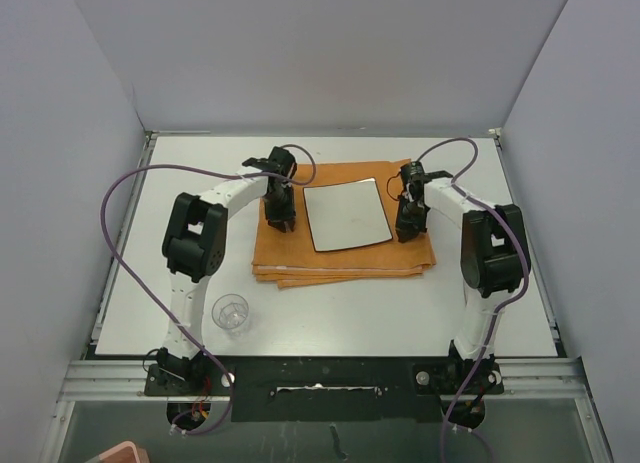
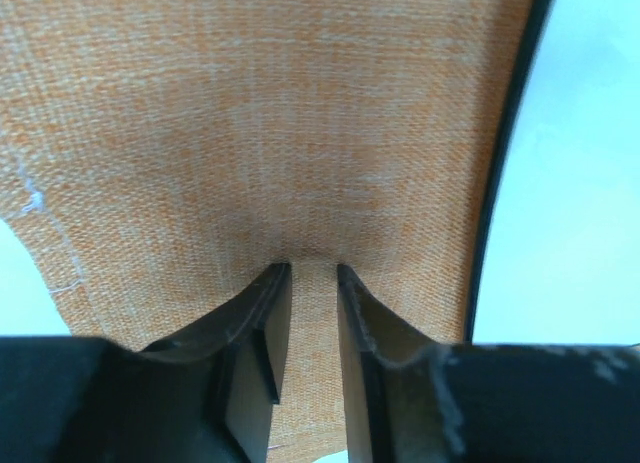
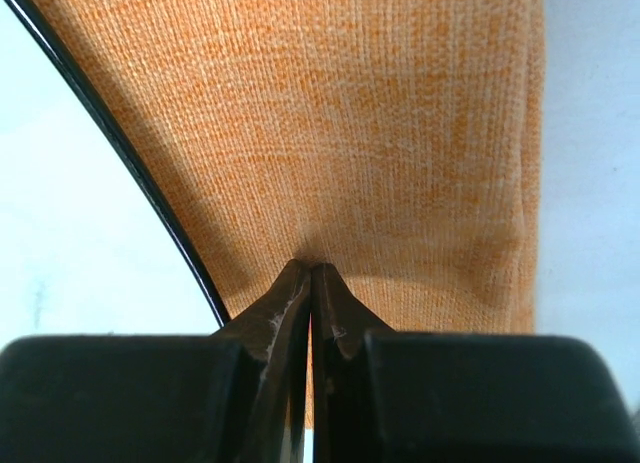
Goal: Set the dinner table for one person
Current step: Adjust the napkin at the center of the board, then adjust the plate on the napkin.
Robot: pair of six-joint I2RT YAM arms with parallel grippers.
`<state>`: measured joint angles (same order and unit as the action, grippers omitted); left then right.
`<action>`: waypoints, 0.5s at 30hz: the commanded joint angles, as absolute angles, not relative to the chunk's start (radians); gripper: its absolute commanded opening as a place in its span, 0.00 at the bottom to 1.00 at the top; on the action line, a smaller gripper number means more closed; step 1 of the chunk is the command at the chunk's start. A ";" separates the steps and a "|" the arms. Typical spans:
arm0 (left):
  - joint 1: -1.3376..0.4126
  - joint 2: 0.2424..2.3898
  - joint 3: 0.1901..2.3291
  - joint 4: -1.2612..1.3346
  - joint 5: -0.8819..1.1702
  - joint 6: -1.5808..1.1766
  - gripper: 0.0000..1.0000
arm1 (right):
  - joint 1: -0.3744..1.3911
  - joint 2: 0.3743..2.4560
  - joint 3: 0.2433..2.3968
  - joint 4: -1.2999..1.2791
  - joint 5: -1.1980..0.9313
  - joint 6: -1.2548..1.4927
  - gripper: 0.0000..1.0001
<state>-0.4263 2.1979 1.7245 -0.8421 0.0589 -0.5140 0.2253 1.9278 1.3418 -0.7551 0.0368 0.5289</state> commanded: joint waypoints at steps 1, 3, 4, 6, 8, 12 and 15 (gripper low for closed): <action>-0.428 2.185 1.770 -0.765 0.033 -0.482 0.32 | 0.236 1.911 1.429 -0.844 0.058 0.528 0.00; -0.427 2.155 1.791 -0.796 0.013 -0.470 0.39 | 0.237 1.905 1.466 -0.869 0.058 0.536 0.00; -0.426 2.140 1.803 -0.812 0.000 -0.464 0.40 | 0.238 1.903 1.481 -0.882 0.058 0.541 0.00; -0.426 2.106 1.823 -0.840 -0.028 -0.457 0.41 | 0.241 1.895 1.507 -0.903 0.063 0.551 0.00; -0.426 2.047 1.825 -0.848 -0.045 -0.453 0.41 | 0.244 1.872 1.521 -0.914 0.074 0.560 0.00; -0.426 1.914 1.766 -0.837 -0.078 -0.452 0.42 | 0.245 1.765 1.466 -0.858 0.096 0.588 0.00; -0.424 1.766 1.611 -0.725 -0.052 -0.452 0.52 | 0.235 1.609 1.293 -0.681 0.062 0.633 0.19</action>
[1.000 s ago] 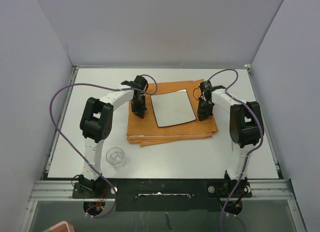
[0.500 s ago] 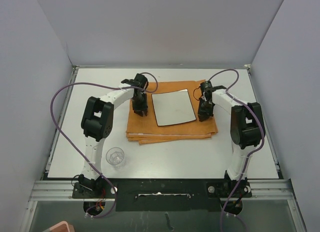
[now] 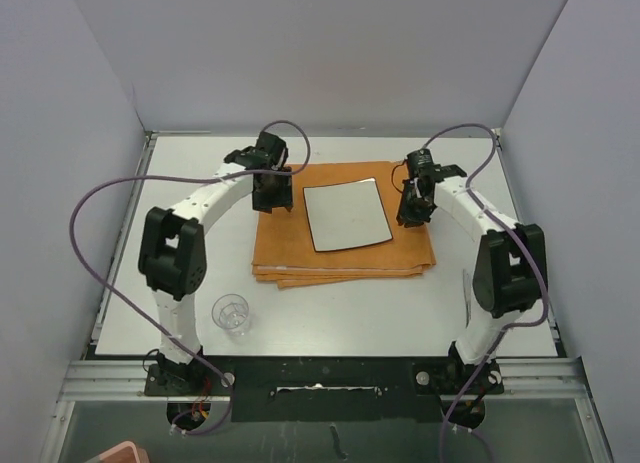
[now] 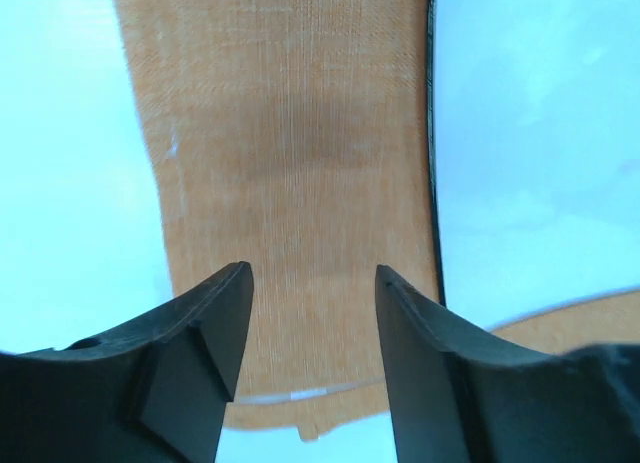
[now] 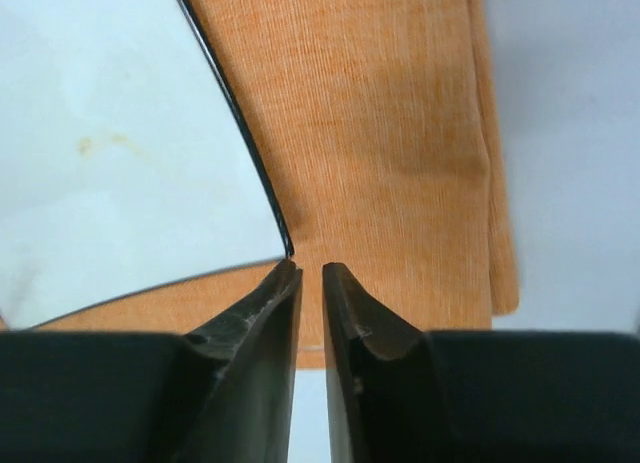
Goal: Set the dinner table for one person
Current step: Adjust the plate on the napkin.
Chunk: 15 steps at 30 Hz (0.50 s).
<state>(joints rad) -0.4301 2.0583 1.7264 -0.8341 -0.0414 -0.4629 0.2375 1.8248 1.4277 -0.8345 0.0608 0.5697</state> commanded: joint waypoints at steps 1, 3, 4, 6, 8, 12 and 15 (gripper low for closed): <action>-0.419 1.713 1.542 -0.665 -0.029 -0.454 0.55 | 0.232 1.554 1.229 -0.623 0.050 0.655 0.30; -0.403 1.619 1.412 -0.538 0.037 -0.485 0.57 | 0.231 1.460 1.097 -0.498 0.034 0.686 0.45; -0.396 1.586 1.349 -0.487 0.067 -0.501 0.57 | 0.230 1.438 1.061 -0.467 0.025 0.698 0.46; -0.392 1.552 1.269 -0.424 0.111 -0.530 0.57 | 0.226 1.432 1.019 -0.442 -0.009 0.716 0.47; -0.393 1.553 1.231 -0.396 0.149 -0.550 0.57 | 0.224 1.452 1.005 -0.445 -0.039 0.724 0.47; -0.396 1.550 1.134 -0.291 0.266 -0.609 0.56 | 0.214 1.456 0.921 -0.333 -0.136 0.738 0.37; -0.396 1.509 1.050 -0.202 0.306 -0.647 0.56 | 0.200 1.430 0.833 -0.203 -0.184 0.766 0.28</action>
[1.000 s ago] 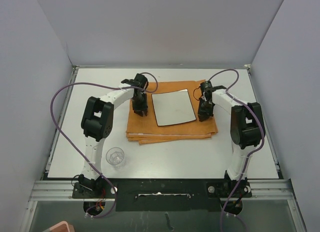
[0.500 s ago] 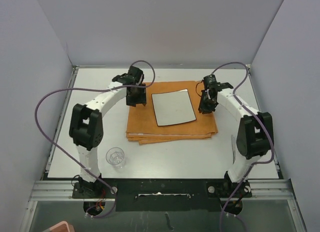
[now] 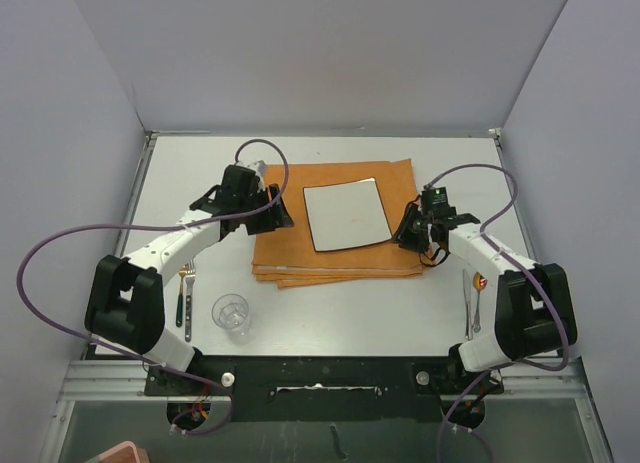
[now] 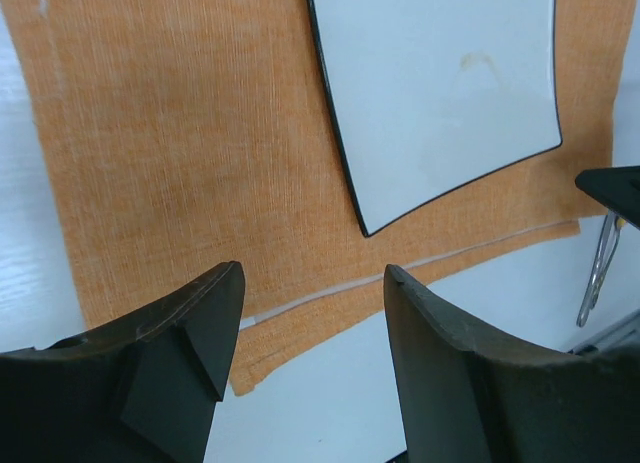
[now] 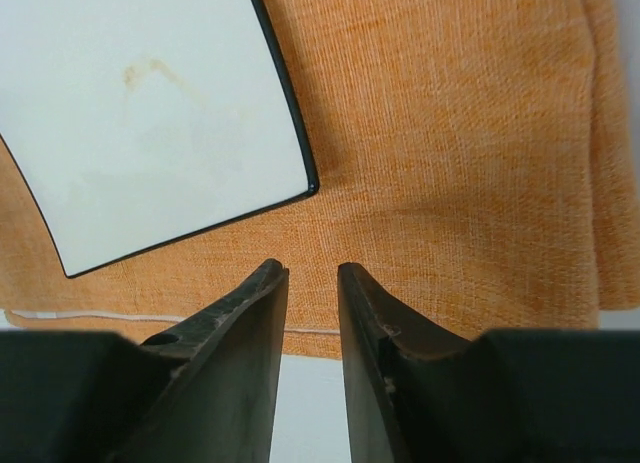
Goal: Set the dinner table for one person
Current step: Adjust the plate on the napkin.
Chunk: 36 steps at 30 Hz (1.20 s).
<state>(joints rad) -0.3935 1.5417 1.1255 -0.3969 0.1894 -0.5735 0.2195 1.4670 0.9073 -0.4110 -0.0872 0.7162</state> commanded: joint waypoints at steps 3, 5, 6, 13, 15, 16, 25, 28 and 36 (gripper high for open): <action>-0.396 1.481 1.012 -0.175 0.315 -0.650 0.56 | 0.170 1.419 0.766 -0.110 -0.218 0.804 0.26; -0.396 1.471 1.005 -0.185 0.312 -0.645 0.56 | 0.161 1.415 0.741 -0.066 -0.225 0.816 0.26; -0.396 1.466 1.000 -0.192 0.310 -0.642 0.56 | 0.158 1.413 0.732 -0.053 -0.225 0.820 0.27; -0.396 1.427 0.910 -0.139 0.296 -0.665 0.56 | 0.114 1.428 0.687 0.052 -0.268 0.867 0.30; -0.396 1.428 0.870 -0.067 0.306 -0.703 0.56 | 0.100 1.432 0.681 0.079 -0.284 0.881 0.30; -0.397 1.436 0.852 -0.023 0.317 -0.732 0.56 | 0.095 1.433 0.682 0.082 -0.288 0.885 0.31; -0.433 1.681 0.723 0.477 0.405 -1.000 0.56 | 0.050 1.385 0.724 0.035 -0.338 0.850 0.33; -0.448 1.765 0.726 0.572 0.404 -1.058 0.55 | 0.034 1.374 0.726 0.017 -0.356 0.834 0.32; -0.475 1.846 0.759 0.654 0.386 -1.129 0.54 | 0.006 1.354 0.723 -0.034 -0.385 0.794 0.31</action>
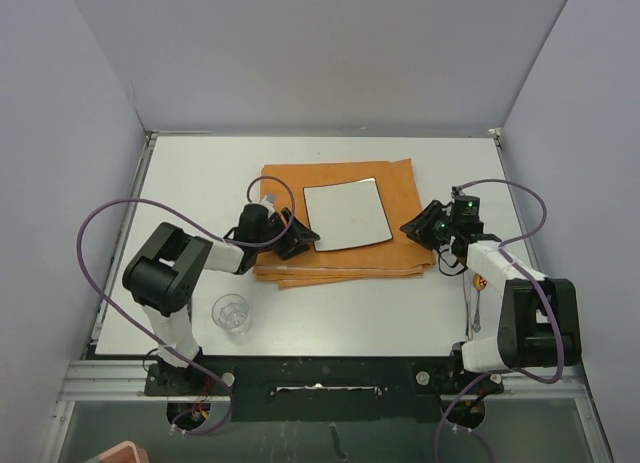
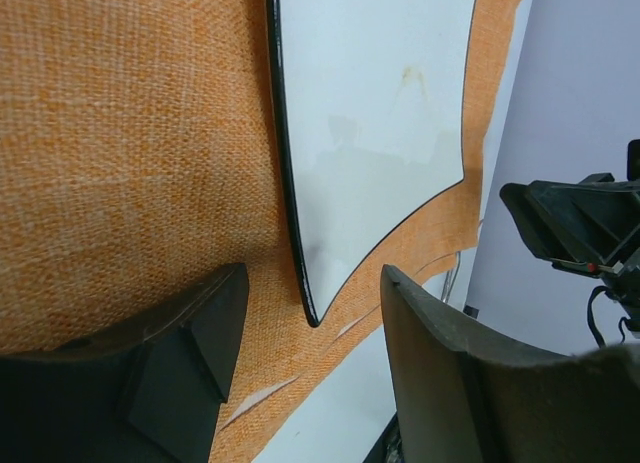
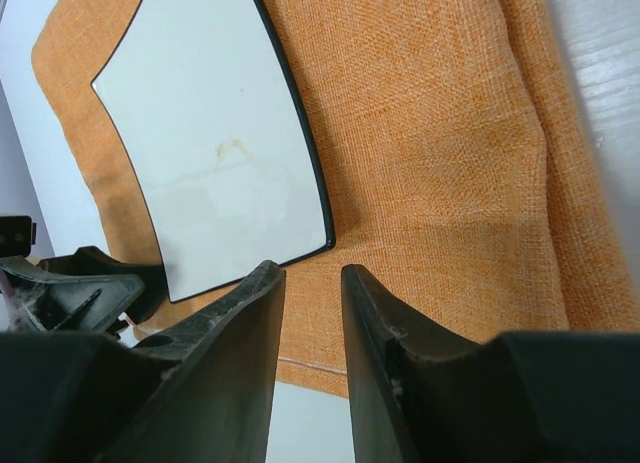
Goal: Set the dinner table for one person
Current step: Adjust the plate on the napkin.
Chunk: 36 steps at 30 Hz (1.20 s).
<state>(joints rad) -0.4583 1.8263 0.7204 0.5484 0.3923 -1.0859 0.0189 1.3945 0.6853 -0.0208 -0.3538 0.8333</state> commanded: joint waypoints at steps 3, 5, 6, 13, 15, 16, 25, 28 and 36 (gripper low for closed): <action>-0.477 1.819 0.775 0.612 0.381 -1.119 0.53 | -0.006 1.349 0.717 -0.039 -0.389 0.790 0.30; -0.477 1.781 0.780 0.564 0.366 -1.099 0.53 | -0.008 1.353 0.718 -0.038 -0.391 0.790 0.30; -0.477 1.768 0.781 0.546 0.360 -1.092 0.54 | -0.007 1.358 0.717 -0.036 -0.393 0.792 0.30; -0.482 1.752 0.819 0.506 0.355 -1.083 0.53 | -0.007 1.379 0.713 -0.015 -0.403 0.810 0.28; -0.488 1.772 0.826 0.520 0.356 -1.086 0.53 | -0.007 1.381 0.712 -0.014 -0.404 0.810 0.28; -0.492 1.786 0.828 0.532 0.358 -1.093 0.53 | -0.007 1.380 0.712 -0.015 -0.405 0.811 0.27; -0.530 1.877 0.840 0.617 0.353 -1.141 0.52 | -0.006 1.365 0.711 -0.034 -0.409 0.804 0.27; -0.534 1.880 0.824 0.631 0.344 -1.151 0.52 | -0.007 1.367 0.716 -0.043 -0.409 0.801 0.26; -0.534 1.879 0.792 0.655 0.326 -1.162 0.50 | -0.006 1.374 0.714 -0.041 -0.410 0.801 0.26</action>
<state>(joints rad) -0.5285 1.8622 0.7898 0.5510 0.3439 -1.1496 -0.0006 1.3941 0.6853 -0.0624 -0.3943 0.8124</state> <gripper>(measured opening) 0.515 0.259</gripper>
